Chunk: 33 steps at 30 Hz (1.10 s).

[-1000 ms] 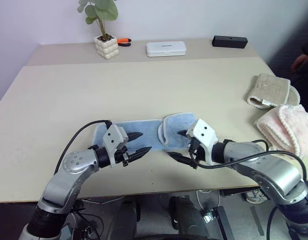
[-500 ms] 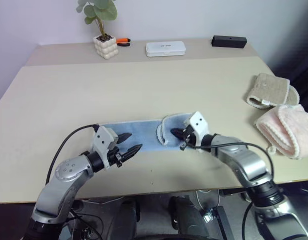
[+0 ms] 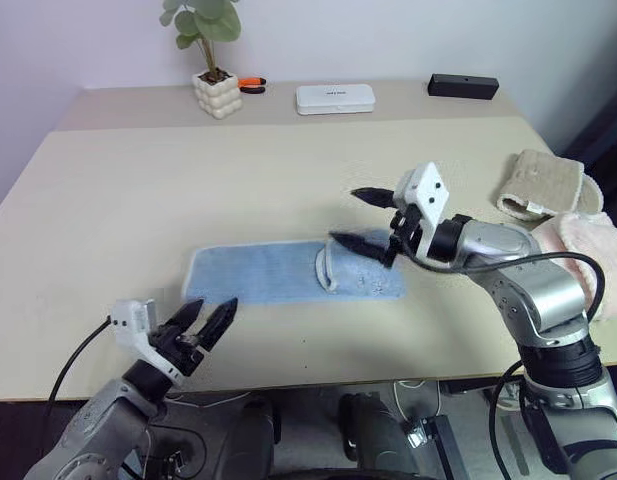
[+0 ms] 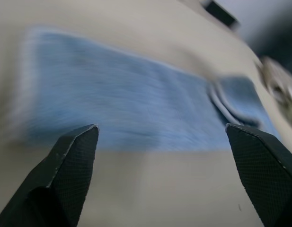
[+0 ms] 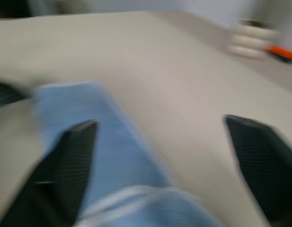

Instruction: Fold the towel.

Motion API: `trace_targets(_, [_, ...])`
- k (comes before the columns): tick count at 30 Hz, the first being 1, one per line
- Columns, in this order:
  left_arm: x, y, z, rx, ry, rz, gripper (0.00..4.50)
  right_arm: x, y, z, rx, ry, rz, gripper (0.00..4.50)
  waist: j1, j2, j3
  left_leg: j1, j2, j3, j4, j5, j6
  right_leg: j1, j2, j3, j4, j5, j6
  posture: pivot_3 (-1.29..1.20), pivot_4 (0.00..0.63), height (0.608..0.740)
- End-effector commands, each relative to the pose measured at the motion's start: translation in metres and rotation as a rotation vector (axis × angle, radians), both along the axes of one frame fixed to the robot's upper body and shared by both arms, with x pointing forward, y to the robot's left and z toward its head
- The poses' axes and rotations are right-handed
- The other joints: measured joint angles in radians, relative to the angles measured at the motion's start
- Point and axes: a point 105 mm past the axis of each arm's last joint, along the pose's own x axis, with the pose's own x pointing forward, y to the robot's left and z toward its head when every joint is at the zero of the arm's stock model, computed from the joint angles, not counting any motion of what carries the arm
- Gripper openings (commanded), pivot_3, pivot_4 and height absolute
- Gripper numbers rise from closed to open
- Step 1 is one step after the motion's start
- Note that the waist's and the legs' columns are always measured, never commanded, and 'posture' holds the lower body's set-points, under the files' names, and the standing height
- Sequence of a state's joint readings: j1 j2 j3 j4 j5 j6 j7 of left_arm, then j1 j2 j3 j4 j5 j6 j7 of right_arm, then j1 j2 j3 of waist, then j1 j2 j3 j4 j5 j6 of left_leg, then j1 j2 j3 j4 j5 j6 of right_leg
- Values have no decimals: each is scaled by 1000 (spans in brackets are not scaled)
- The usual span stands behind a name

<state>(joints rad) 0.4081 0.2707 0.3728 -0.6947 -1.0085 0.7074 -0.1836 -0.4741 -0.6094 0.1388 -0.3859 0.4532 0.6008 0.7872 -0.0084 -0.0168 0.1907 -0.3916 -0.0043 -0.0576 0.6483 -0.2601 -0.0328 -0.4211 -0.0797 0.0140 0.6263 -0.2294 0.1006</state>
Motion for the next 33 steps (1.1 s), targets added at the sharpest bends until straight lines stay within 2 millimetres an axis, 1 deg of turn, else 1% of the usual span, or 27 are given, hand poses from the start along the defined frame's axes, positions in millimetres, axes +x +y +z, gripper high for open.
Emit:
trace_targets(1, [1,7,-9,-57,86,74,4500,-13,10,0,-17,-32,71,4450,-2,0,0,0,0,1,0,0,0,0,0,0,0,0,0,0,150,738])
trace_targets(3, [5,10,-18,-93,142,125,4500,-15,13,-6,-26,-30,73,4450,-1,0,0,0,0,1,0,0,0,0,0,1,0,0,0,0,150,738])
trace_targets(5, [14,19,-24,-168,186,216,4500,-17,14,-11,-44,-34,78,4450,2,1,0,0,-1,0,0,0,0,0,0,0,0,0,0,0,150,738])
trace_targets(7, [21,24,-25,-234,201,268,4500,-19,14,-13,-51,-36,82,4450,2,1,-1,1,-1,0,0,0,0,1,0,0,0,0,0,0,150,738])
trace_targets(9, [30,24,-25,-244,207,278,4500,-23,13,-17,-70,-34,89,4450,0,1,-1,2,-1,0,0,0,0,2,0,0,0,0,-1,0,150,738])
trace_targets(10, [35,22,-23,-240,204,268,4260,-26,12,-21,-80,-25,96,4491,0,2,-2,2,-1,0,0,0,0,2,0,0,0,0,-1,0,150,738])
trace_targets(12, [43,19,-20,-243,199,256,3674,-31,10,-27,-104,-16,105,4500,1,2,-2,2,-1,0,0,0,0,2,0,0,0,0,-1,0,150,738])
trace_targets(13, [47,19,-19,-257,195,262,3153,-32,9,-29,-111,-15,103,4500,1,2,-2,2,-1,0,0,0,0,2,0,0,0,0,-1,0,150,738])
trace_targets(14, [50,20,-17,-273,191,271,2723,-33,8,-30,-115,-16,99,4500,1,2,-2,2,-1,0,0,0,0,2,0,0,0,0,-1,0,150,738])
trace_targets(15, [52,20,-16,-289,186,278,2130,-33,8,-30,-115,-16,95,4500,1,2,-2,2,-1,0,0,0,0,2,0,0,0,0,-1,0,150,738])
trace_targets(19, [58,22,-12,-314,169,287,40,-35,7,-30,-110,-11,83,4500,0,2,-2,2,-1,0,0,0,0,2,0,0,-1,0,-1,0,150,738])
trace_targets(23, [64,42,20,-333,-11,333,40,-40,6,-35,-121,0,71,4500,2,1,-1,0,-1,-1,-1,0,0,2,0,0,-3,0,-1,0,150,738])
trace_targets(26, [65,61,44,-228,-133,351,40,-41,6,-34,-124,2,64,4500,-2,1,-1,0,-1,0,-1,0,-1,2,0,0,-5,0,-1,0,150,738])
trace_targets(30, [65,80,74,-74,-257,327,40,-37,4,-30,-128,-3,58,4500,-3,1,-1,0,-1,0,-2,0,-1,2,0,0,-6,0,-2,0,150,738])
trace_targets(32, [65,80,90,71,-310,255,40,-34,3,-28,-127,-5,47,4500,-3,0,-1,0,-1,0,-2,0,-1,2,0,0,-7,1,-2,0,150,738])
trace_targets(33, [66,71,95,140,-329,191,40,-33,2,-28,-133,-5,42,4500,-3,0,-1,0,-1,0,-2,0,-1,2,0,0,-7,1,-2,0,150,738])
